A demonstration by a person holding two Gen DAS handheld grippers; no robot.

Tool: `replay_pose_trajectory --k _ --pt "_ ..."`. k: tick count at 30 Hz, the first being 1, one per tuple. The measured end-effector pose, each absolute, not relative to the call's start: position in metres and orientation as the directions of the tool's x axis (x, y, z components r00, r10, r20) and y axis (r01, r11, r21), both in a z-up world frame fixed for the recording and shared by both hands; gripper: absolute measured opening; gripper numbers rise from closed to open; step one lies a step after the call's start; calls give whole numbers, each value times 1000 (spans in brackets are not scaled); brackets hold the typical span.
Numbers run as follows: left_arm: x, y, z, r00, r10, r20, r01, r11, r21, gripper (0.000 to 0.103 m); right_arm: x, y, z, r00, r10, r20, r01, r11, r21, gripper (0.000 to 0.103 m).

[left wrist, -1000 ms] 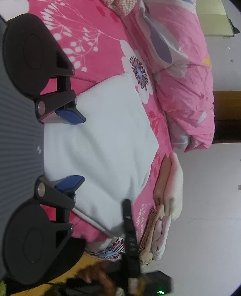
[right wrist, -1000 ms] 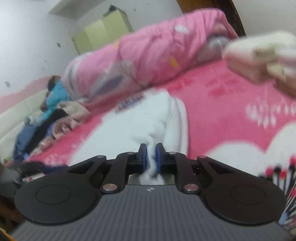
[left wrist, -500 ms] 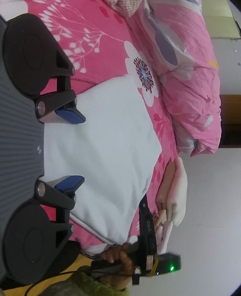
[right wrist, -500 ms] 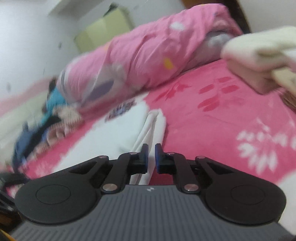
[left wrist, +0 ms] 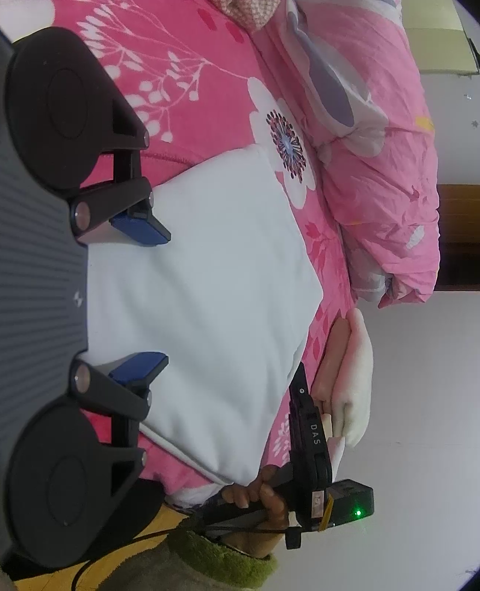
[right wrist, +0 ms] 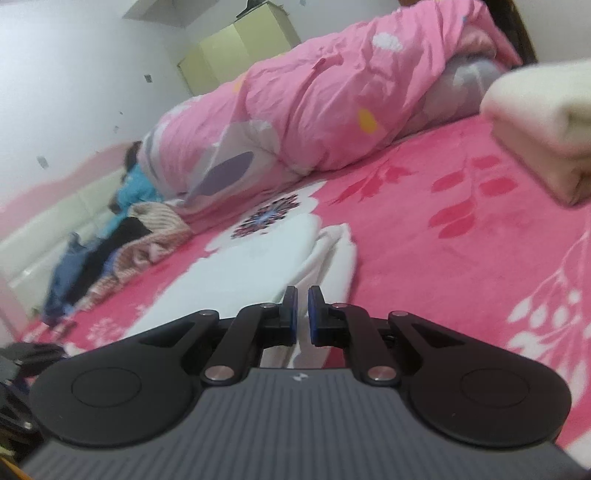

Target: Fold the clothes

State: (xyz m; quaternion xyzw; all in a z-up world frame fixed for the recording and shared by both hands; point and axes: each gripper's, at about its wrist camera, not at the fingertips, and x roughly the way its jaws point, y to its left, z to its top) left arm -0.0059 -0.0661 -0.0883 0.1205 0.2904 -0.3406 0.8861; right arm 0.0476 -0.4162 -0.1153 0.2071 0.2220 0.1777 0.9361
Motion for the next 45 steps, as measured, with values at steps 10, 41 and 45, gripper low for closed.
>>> replay_pose_trajectory --k 10,41,45 --pt "-5 -65 -90 594 -543 -593 681 732 12 66 44 -424 -123 826 490 -278 -285 789 544 7" --pt "-7 -67 -91 591 -544 -596 686 728 15 70 42 -395 -116 808 422 -411 -344 904 252 6" --pt "-7 -67 -91 592 -544 -595 686 728 16 70 43 -377 -112 807 363 -465 -361 928 99 5"
